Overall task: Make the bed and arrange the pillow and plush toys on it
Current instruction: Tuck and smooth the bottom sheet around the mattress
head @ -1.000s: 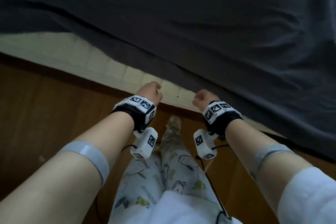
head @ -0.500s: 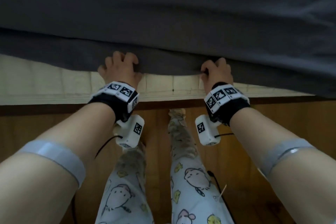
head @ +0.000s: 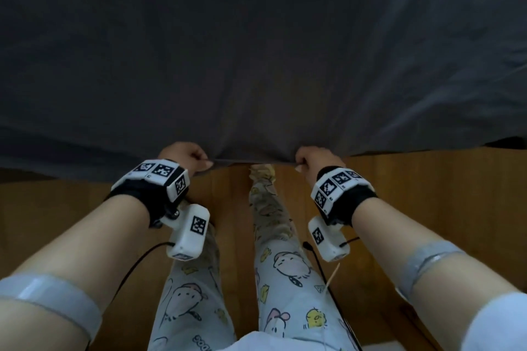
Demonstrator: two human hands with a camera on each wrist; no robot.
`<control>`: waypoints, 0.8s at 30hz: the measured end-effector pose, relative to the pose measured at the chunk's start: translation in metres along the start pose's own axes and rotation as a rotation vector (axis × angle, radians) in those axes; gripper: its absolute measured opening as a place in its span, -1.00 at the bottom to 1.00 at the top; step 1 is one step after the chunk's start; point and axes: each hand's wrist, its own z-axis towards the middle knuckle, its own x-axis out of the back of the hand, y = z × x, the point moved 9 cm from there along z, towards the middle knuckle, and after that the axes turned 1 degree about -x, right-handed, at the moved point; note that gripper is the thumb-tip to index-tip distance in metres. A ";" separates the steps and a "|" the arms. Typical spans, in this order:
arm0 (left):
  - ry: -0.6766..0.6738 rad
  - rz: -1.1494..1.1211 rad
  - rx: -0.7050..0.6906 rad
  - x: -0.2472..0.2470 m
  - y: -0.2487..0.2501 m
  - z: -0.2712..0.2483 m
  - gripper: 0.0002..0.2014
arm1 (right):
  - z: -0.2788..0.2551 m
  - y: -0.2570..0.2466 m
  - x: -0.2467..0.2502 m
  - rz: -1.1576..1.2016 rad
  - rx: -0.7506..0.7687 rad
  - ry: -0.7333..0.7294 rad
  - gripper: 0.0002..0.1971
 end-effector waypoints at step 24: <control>0.188 -0.449 0.037 0.070 -0.123 -0.067 -0.67 | -0.029 -0.230 0.008 -0.051 0.248 0.036 -0.94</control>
